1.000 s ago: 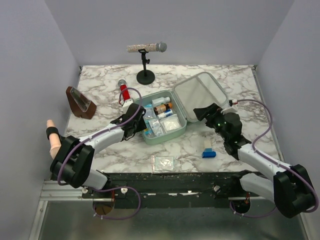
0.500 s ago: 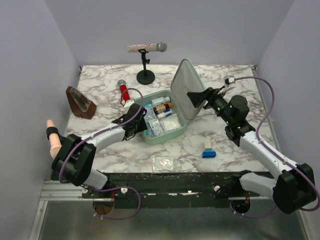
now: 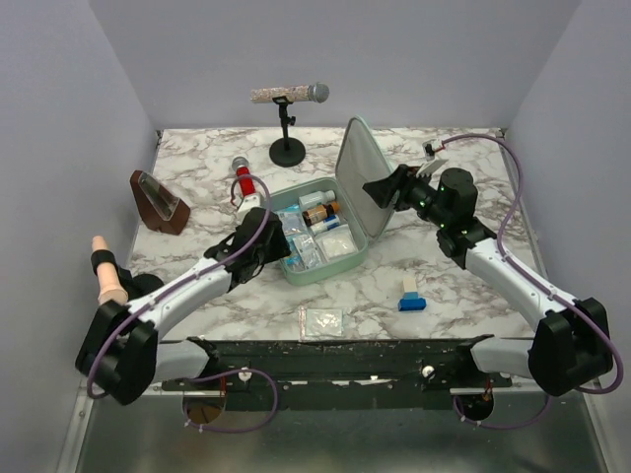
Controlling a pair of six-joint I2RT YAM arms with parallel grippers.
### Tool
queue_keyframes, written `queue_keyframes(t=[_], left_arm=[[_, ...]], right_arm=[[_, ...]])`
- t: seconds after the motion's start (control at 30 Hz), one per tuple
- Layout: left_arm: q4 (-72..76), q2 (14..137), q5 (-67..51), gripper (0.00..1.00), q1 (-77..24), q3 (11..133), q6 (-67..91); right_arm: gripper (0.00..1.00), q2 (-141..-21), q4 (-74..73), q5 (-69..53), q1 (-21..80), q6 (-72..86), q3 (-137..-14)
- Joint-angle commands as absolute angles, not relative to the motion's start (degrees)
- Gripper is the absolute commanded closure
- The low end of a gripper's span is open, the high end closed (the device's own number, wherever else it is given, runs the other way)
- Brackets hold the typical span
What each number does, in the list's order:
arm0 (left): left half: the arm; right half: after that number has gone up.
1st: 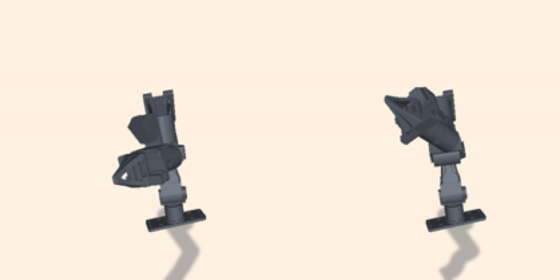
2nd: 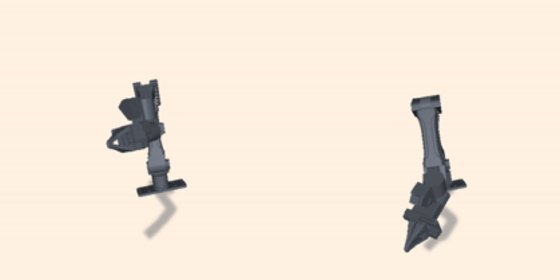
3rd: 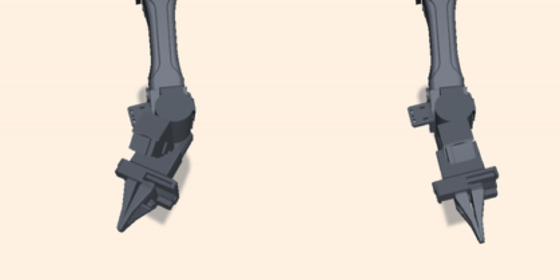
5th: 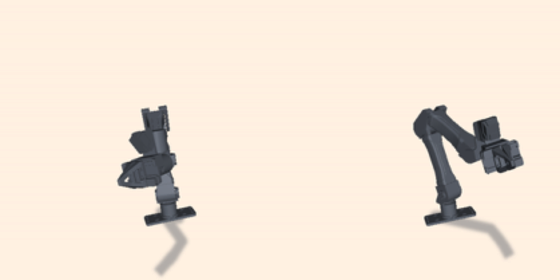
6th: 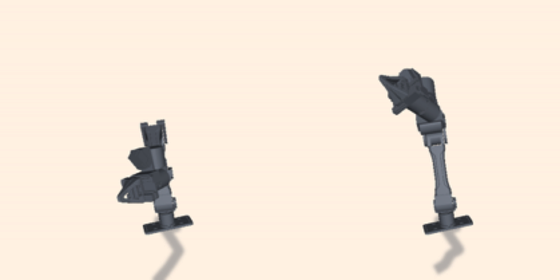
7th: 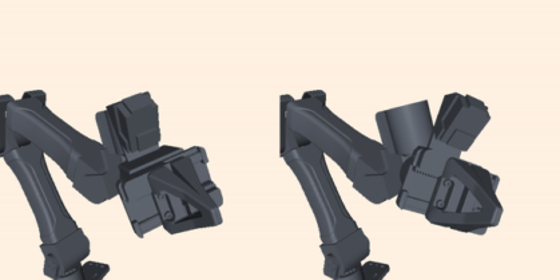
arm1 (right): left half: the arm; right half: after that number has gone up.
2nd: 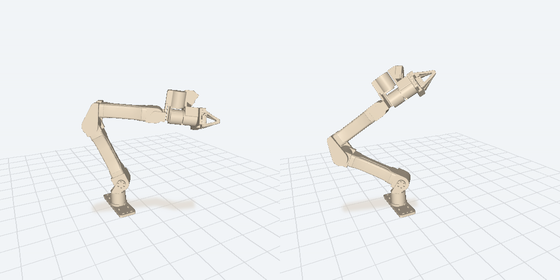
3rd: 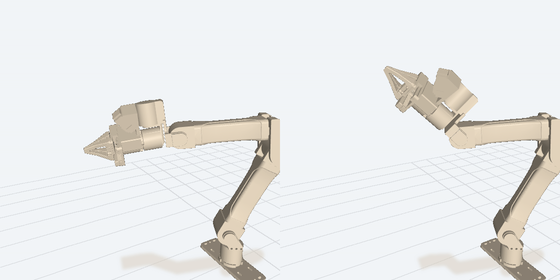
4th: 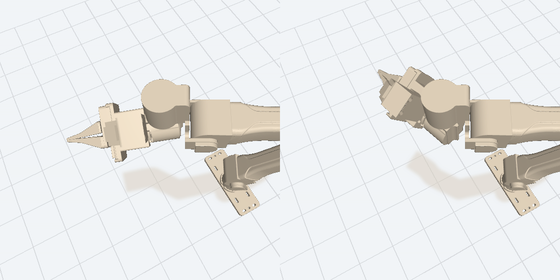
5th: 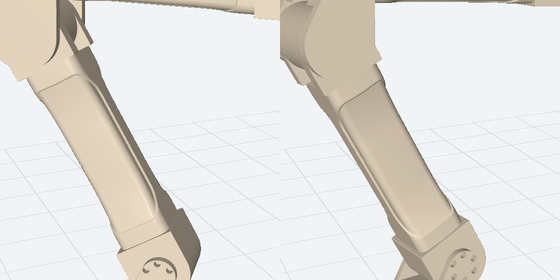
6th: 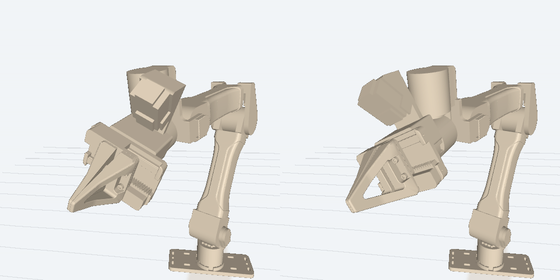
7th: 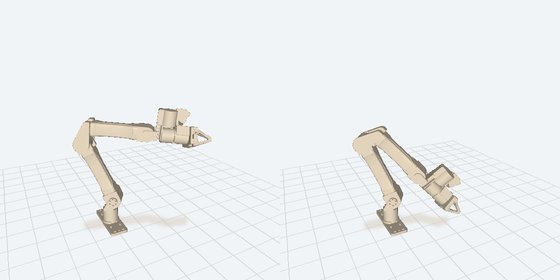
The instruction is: Organize the medicine kit
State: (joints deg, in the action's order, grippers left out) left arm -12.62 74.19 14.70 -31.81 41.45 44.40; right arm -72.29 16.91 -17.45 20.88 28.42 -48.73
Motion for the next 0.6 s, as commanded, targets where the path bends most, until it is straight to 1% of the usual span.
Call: queue_keyframes(t=[0.0,0.07,0.17,0.27,0.4,0.57], left_arm=[[-13.44,63.56,13.18,0.32,-34.80,38.06,44.65],[-15.72,60.22,13.36,0.29,-36.82,37.01,44.47],[-17.48,55.91,10.47,0.29,-39.98,34.90,46.22],[-20.38,54.06,12.21,0.29,-46.29,34.10,49.03],[-23.81,55.80,13.71,0.27,-50.97,34.36,48.26],[-23.12,61.33,11.08,0.25,-54.66,34.54,46.93]], right_arm=[[0.26,-70.23,12.58,-17.23,20.48,26.81,-51.15],[0.23,-69.26,10.91,-16.61,20.48,25.76,-51.59],[0.19,-67.77,8.45,-15.91,20.48,24.79,-52.12],[0.17,-66.01,7.74,-15.91,20.48,24.52,-51.68],[0.16,-66.09,5.81,-16.43,20.39,24.78,-53.61],[0.15,-67.41,5.45,-18.01,20.39,26.10,-54.40]])
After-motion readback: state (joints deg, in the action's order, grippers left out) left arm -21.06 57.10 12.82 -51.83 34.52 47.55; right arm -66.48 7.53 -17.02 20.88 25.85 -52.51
